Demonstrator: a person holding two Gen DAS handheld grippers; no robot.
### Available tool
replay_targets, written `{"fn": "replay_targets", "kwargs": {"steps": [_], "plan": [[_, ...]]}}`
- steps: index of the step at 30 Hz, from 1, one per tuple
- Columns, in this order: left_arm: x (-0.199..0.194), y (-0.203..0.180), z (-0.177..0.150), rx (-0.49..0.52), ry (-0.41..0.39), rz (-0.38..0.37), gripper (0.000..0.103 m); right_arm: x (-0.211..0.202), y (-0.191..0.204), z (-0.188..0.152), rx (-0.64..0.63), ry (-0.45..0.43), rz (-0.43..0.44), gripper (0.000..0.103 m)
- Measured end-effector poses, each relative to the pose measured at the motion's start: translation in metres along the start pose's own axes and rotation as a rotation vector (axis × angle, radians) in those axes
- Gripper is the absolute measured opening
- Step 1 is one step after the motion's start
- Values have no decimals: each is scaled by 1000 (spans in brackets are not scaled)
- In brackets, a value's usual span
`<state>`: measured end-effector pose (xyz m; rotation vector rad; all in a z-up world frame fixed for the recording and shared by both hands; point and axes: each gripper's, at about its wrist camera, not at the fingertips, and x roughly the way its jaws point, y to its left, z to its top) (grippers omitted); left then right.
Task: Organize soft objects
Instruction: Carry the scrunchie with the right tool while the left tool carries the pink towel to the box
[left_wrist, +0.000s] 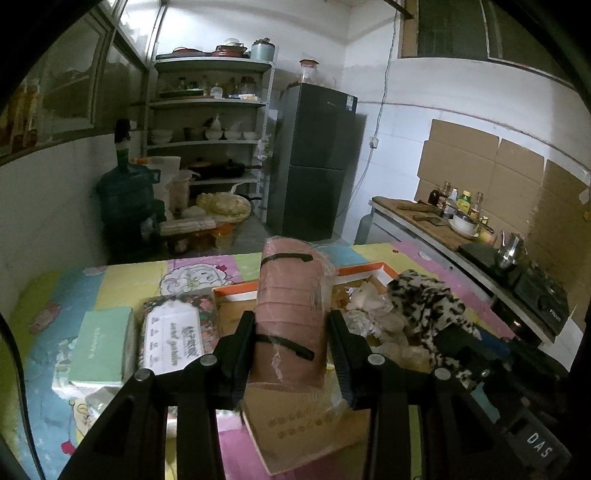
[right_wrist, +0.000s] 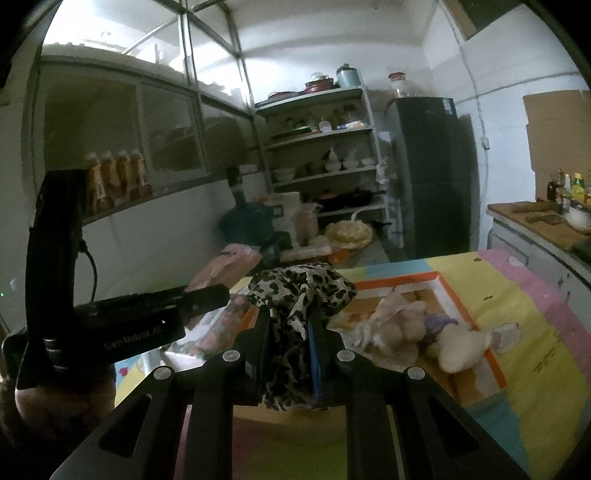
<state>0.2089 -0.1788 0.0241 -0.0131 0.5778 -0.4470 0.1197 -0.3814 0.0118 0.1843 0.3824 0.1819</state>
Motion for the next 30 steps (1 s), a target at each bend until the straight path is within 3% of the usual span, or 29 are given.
{"fn": "replay_targets", "kwargs": {"steps": [13, 30], "plan": [[43, -4, 14, -39, 45, 12, 39, 21, -32, 21, 16, -24, -27, 18], [111, 0, 8, -51, 166, 67, 39, 85, -61, 16, 56, 128, -19, 18]]}}
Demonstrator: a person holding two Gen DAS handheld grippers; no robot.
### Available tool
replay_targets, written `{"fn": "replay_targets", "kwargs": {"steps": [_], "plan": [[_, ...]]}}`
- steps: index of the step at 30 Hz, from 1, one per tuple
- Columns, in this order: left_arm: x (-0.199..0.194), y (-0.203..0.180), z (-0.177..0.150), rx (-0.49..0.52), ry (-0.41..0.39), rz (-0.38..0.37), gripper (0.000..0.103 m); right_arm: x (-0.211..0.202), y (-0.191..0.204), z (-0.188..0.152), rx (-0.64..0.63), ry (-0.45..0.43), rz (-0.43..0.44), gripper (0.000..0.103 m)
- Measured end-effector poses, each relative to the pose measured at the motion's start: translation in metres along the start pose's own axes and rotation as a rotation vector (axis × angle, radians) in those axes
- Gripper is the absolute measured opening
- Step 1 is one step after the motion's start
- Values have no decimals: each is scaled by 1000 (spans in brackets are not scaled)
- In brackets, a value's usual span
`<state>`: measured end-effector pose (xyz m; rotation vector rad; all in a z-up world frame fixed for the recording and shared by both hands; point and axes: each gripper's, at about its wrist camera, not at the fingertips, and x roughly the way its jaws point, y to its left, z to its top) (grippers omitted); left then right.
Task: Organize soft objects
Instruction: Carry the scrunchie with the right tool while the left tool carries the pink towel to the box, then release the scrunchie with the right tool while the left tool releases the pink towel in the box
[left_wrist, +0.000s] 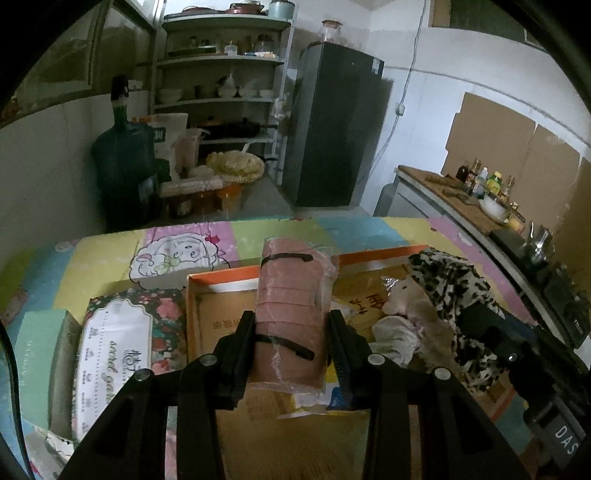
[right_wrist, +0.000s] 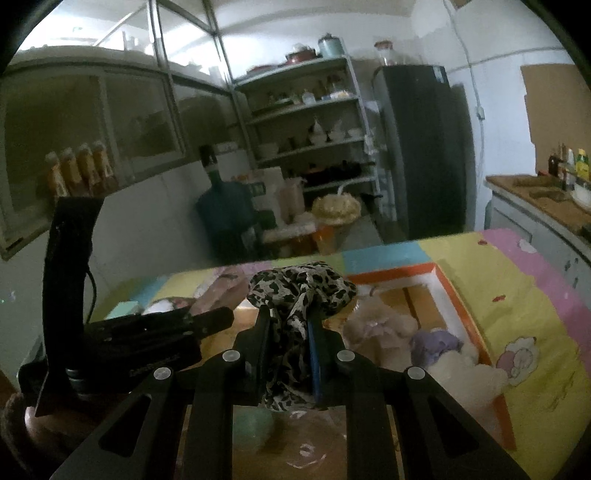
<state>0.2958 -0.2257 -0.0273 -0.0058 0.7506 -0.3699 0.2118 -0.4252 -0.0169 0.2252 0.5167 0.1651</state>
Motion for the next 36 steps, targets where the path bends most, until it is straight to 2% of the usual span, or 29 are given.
{"fn": "replay_targets", "kwargs": {"steps": [8, 21, 24, 29, 31, 34, 36], "plan": [[12, -3, -3, 12, 35, 16, 39, 20, -7, -2, 10, 67, 10, 18], [21, 2, -3, -6, 64, 9, 42, 34, -8, -6, 3, 107, 8, 21], [20, 1, -3, 2, 62, 24, 44, 35, -9, -6, 8, 112, 12, 24], [17, 0, -4, 8, 52, 14, 58, 36, -12, -8, 26, 117, 22, 31], [14, 0, -5, 10, 46, 11, 58, 35, -13, -9, 32, 115, 29, 33], [11, 0, -5, 11, 42, 8, 60, 34, -14, -10, 40, 107, 35, 47], [9, 1, -5, 8, 35, 10, 60, 32, -15, -9, 46, 98, 37, 49]]}}
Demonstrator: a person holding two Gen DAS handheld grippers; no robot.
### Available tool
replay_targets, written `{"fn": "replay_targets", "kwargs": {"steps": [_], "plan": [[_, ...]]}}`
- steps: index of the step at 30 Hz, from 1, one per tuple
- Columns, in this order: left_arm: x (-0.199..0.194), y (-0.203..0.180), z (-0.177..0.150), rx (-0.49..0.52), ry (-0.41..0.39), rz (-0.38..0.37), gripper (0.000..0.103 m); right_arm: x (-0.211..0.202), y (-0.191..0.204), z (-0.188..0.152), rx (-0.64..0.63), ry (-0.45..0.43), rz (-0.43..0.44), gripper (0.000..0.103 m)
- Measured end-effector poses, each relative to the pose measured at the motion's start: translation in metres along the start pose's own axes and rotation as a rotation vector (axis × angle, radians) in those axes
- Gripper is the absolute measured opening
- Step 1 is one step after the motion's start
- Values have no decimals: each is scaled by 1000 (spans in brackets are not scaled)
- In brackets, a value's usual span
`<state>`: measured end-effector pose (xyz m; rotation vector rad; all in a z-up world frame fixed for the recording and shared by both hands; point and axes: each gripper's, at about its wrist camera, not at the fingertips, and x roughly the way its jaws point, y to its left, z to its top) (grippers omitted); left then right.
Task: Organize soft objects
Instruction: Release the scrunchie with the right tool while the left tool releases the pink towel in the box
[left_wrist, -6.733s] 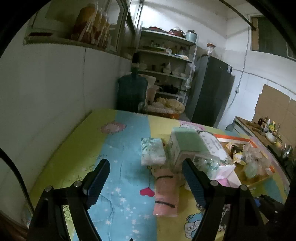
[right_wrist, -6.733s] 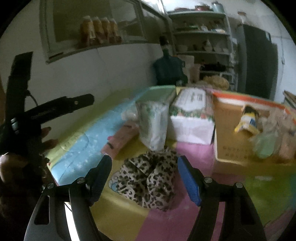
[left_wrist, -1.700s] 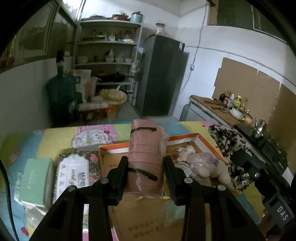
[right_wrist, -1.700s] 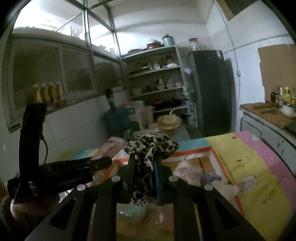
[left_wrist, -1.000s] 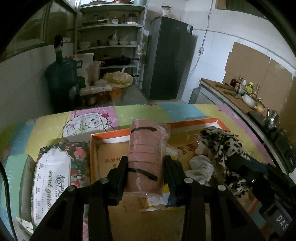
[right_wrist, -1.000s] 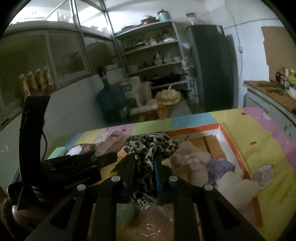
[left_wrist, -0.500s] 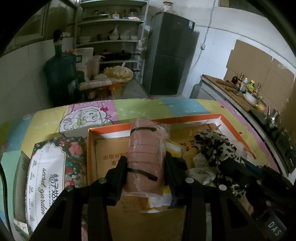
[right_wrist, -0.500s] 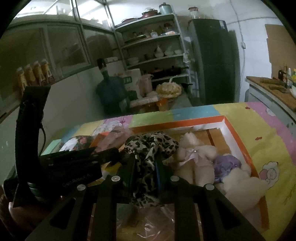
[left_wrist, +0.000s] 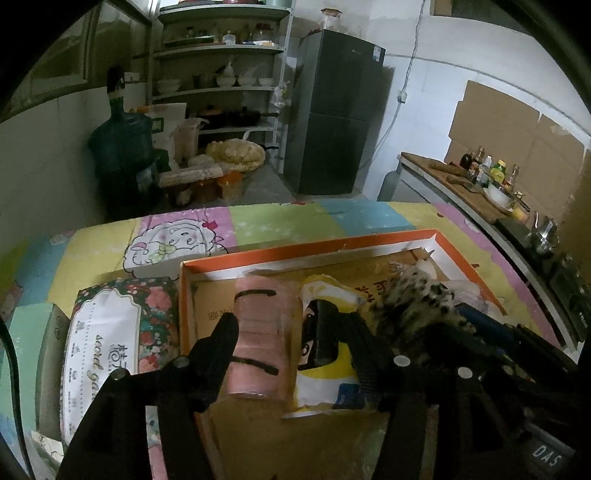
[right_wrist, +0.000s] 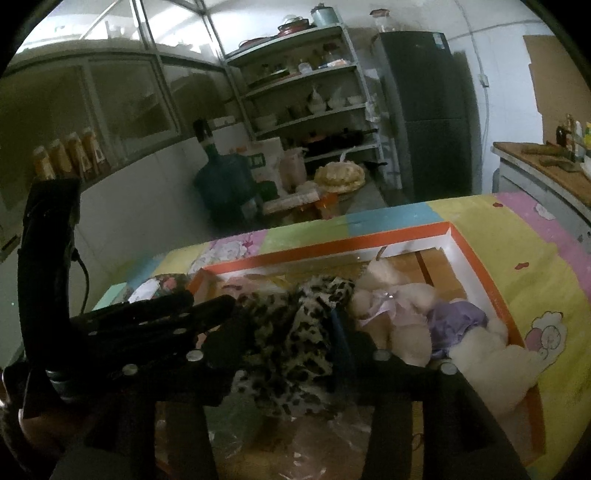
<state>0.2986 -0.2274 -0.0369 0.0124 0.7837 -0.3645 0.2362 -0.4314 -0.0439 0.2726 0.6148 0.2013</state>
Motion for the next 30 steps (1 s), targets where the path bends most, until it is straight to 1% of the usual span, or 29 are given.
{"fn": "replay_targets", "kwargs": {"steps": [1, 4, 5, 13, 22, 24, 26, 28, 30], "plan": [[0, 1, 0, -1, -1, -2, 60, -1, -1, 0, 3, -5, 0, 49], [-5, 1, 0, -2, -9, -5, 60, -3, -2, 0, 16, -17, 6, 56], [-7, 1, 0, -1, -13, -5, 60, -4, -3, 0, 21, -21, 8, 57], [-21, 2, -3, 11, -37, 12, 60, -12, -3, 1, 36, -55, 12, 58], [-34, 4, -6, 13, -60, 19, 61, -25, 5, 0, 16, -87, 11, 58], [-38, 5, -7, 12, -67, 20, 61, -28, 7, 0, 10, -93, 10, 60], [-42, 7, -8, 11, -73, 22, 63, -32, 11, -1, 3, -100, 10, 64], [-46, 9, -9, 9, -80, 23, 67, -35, 13, -2, -3, -104, 13, 64], [-52, 11, -11, 6, -90, 24, 68, -38, 17, -2, -8, -106, 13, 64]]}}
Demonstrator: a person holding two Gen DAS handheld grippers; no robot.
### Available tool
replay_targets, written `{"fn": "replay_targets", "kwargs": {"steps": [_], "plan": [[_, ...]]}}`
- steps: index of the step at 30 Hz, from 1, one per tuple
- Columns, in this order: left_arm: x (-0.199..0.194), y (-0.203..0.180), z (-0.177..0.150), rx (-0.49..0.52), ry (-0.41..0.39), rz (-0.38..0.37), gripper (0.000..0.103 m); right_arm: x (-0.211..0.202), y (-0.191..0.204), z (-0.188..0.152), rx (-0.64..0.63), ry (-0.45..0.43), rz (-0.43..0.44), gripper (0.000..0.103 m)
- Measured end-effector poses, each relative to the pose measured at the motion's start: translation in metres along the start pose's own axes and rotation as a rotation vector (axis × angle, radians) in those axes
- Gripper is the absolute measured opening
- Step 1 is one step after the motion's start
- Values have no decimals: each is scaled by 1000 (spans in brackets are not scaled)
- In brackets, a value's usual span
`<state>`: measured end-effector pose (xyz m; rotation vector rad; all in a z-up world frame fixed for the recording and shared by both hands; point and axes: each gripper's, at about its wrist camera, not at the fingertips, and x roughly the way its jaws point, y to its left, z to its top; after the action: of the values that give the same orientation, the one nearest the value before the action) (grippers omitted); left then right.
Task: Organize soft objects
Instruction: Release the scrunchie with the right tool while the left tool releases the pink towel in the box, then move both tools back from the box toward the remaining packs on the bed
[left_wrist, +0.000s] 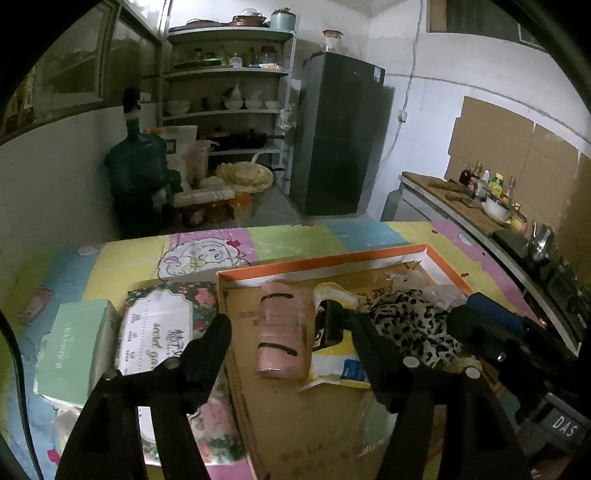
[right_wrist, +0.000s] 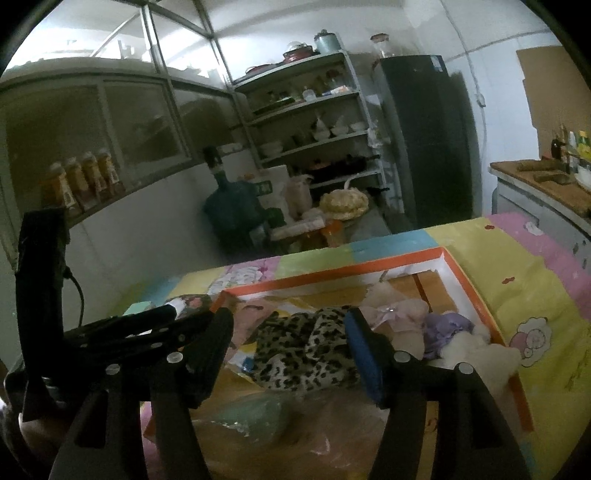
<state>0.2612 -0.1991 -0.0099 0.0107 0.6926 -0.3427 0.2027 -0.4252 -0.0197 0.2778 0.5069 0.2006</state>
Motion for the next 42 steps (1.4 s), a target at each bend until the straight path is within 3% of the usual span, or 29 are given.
{"fn": "replay_targets", "kwargs": {"steps": [14, 42], "plan": [[-34, 17, -7, -18, -43, 17, 74, -18, 34, 1, -47, -19, 7, 65], [-113, 90, -31, -87, -152, 84, 75, -38, 141, -9, -191, -32, 62, 65]]}}
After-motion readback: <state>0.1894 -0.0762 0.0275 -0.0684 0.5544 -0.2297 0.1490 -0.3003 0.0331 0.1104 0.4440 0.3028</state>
